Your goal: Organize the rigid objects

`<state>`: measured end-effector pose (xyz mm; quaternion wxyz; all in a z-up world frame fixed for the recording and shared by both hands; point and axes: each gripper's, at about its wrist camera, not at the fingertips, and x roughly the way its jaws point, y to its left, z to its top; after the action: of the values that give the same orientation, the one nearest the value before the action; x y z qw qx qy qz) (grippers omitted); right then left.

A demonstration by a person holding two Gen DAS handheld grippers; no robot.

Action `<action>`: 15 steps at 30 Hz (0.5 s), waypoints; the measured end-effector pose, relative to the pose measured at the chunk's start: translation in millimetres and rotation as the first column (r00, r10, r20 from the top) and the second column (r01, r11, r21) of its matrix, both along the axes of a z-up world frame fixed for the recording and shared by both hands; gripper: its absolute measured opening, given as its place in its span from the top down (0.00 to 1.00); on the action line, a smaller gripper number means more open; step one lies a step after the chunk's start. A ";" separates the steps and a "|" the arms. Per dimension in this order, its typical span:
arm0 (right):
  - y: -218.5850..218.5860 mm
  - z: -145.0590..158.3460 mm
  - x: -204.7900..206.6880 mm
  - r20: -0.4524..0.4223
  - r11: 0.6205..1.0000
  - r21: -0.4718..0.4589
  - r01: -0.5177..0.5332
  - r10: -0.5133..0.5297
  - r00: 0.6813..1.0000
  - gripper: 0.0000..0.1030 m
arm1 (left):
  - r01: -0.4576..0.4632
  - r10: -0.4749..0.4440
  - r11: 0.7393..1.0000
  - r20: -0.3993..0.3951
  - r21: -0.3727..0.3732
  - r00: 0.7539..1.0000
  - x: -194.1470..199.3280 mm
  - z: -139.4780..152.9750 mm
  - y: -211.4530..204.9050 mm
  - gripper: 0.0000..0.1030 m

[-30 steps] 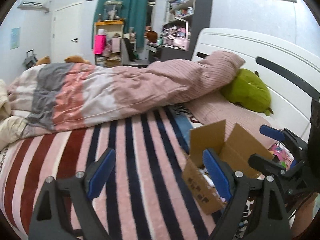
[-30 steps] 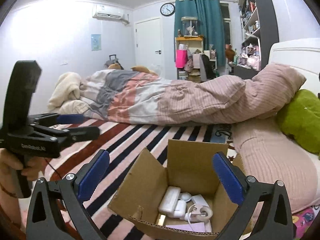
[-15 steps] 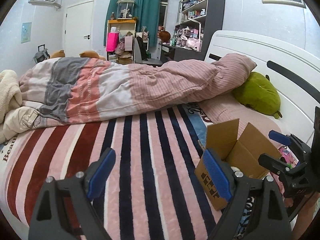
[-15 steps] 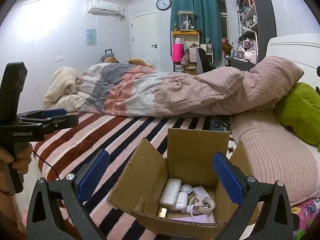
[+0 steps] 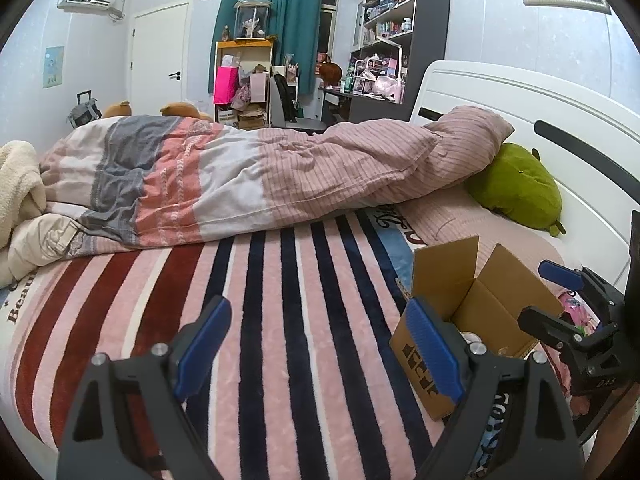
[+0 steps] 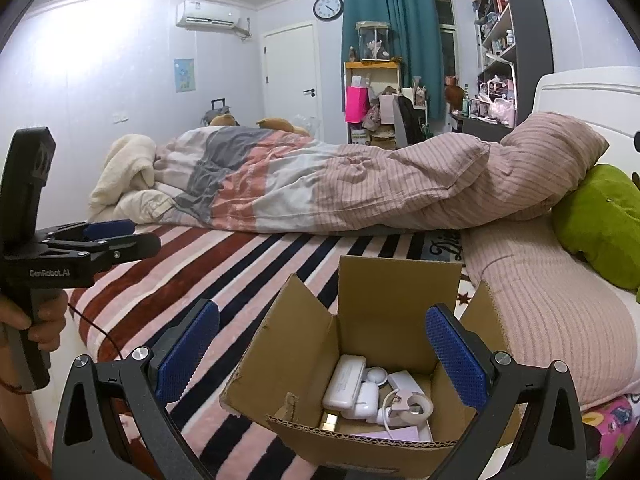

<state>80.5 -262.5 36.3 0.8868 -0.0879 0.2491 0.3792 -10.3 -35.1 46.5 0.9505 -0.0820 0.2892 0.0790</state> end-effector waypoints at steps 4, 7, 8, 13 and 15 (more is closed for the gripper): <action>0.2 -0.3 -0.3 0.000 1.000 -0.003 0.002 -0.002 1.000 0.00 | 0.000 0.000 1.000 0.000 0.001 1.000 0.4 0.0 -1.0 0.15; -0.2 -0.3 0.2 -0.001 1.000 -0.001 0.000 0.000 1.000 0.00 | -0.001 0.001 1.000 -0.002 0.007 1.000 0.5 -0.2 -1.7 0.15; -0.1 -0.5 0.4 -0.001 1.000 0.000 0.000 0.000 1.000 0.00 | -0.003 0.003 1.000 -0.003 0.008 1.000 0.7 -0.2 -2.2 0.15; -0.7 -0.5 1.9 -0.002 1.000 0.002 -0.003 0.003 1.000 0.00 | -0.003 0.003 1.000 -0.001 0.009 1.000 0.7 0.0 -2.2 0.15; -0.8 -0.2 2.0 -0.002 1.000 0.001 -0.006 0.006 1.000 0.00 | -0.004 0.005 1.000 -0.001 0.008 1.000 0.6 -0.4 -2.4 0.15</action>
<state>82.4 -263.3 36.1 0.8854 -0.0876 0.2497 0.3823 -9.7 -37.5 46.1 0.9504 -0.0788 0.2892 0.0823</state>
